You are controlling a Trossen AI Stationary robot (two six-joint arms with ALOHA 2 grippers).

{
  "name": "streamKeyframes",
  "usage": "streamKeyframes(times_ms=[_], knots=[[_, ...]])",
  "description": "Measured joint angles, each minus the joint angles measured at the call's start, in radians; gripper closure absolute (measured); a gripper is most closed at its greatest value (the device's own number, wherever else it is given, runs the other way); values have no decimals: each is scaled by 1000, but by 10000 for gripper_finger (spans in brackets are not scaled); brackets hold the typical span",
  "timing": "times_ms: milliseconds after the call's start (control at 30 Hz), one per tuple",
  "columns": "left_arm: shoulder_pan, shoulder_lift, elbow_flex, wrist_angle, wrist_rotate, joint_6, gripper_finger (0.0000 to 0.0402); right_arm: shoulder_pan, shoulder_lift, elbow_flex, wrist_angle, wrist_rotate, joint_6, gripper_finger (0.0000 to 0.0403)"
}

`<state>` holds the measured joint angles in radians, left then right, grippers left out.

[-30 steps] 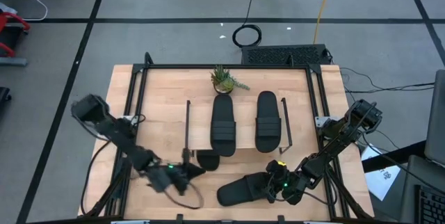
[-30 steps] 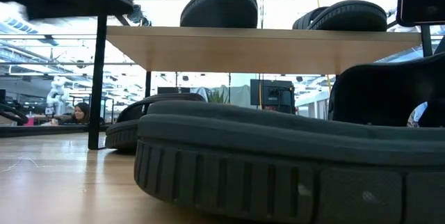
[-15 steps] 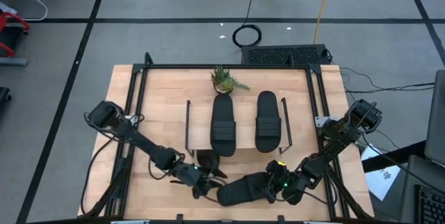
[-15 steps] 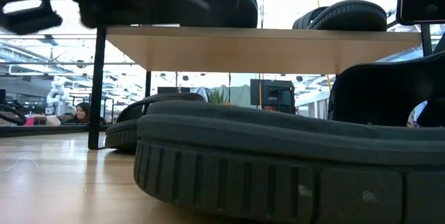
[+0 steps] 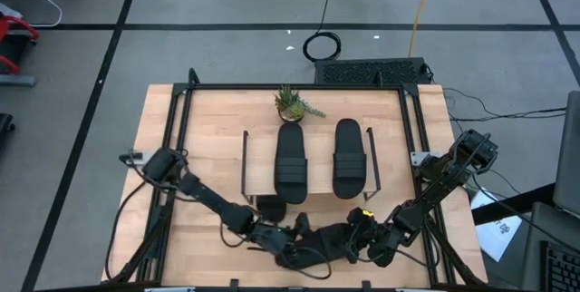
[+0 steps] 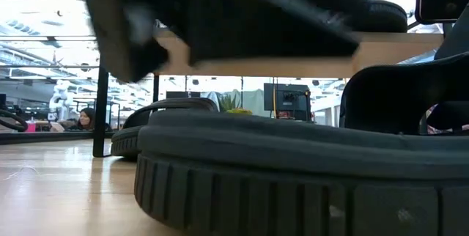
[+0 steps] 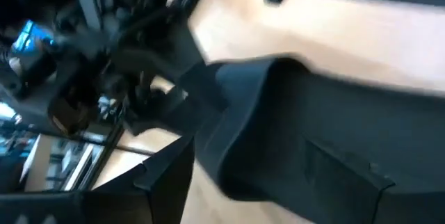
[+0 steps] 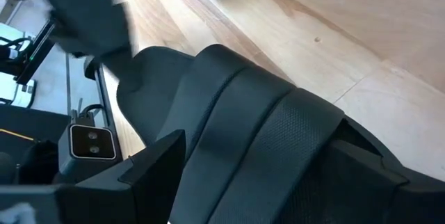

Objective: Pick and place slides into the shelf
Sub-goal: Put the black sandal under the shelf

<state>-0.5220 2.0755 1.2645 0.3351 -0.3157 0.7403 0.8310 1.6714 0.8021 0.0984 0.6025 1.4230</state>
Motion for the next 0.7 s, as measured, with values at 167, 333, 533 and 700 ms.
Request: streamKeyframes(times_ms=[167,333,533,700], knots=[[49,37,54,6,17,10,135,0,0,0,-2,0,1,115],[97,53,58,-10,115,-6,135,0,0,0,-2,3,2,115],[116,70,58,15,141,4,145,0,0,0,3,30,-2,115],[117,72,58,23,167,2,214,-5,0,0,7,30,-13,115]])
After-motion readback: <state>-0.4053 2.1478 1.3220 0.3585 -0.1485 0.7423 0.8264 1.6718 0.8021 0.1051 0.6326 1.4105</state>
